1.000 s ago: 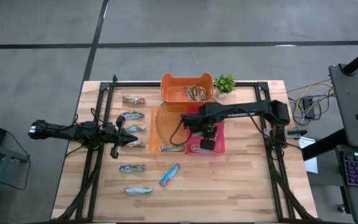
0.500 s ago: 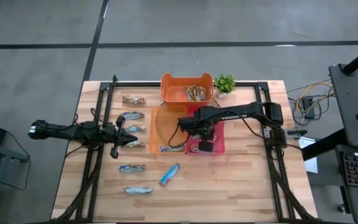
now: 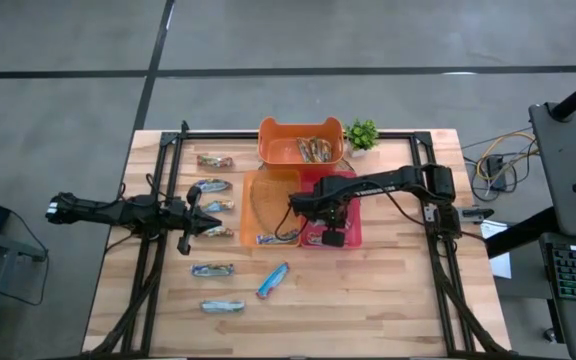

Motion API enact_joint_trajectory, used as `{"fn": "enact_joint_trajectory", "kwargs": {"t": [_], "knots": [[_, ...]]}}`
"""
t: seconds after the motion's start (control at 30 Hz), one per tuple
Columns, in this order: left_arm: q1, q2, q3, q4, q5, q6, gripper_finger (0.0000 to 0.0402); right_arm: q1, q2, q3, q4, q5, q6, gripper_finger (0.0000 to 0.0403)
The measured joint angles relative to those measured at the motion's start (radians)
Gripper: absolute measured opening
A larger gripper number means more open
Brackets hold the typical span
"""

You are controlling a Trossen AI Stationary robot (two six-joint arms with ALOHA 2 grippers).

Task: Pick and place Granola Bars by type
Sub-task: Put the red granola bar into the pink bin

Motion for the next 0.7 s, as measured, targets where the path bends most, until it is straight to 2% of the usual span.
{"fn": "enact_joint_trajectory", "kwargs": {"t": [0.7], "knots": [[0.000, 0.000, 0.000, 0.000, 0.000, 0.000, 0.0000, -0.007, -0.001, -0.110, 0.152, -0.004, -0.028, 0.0011]]}}
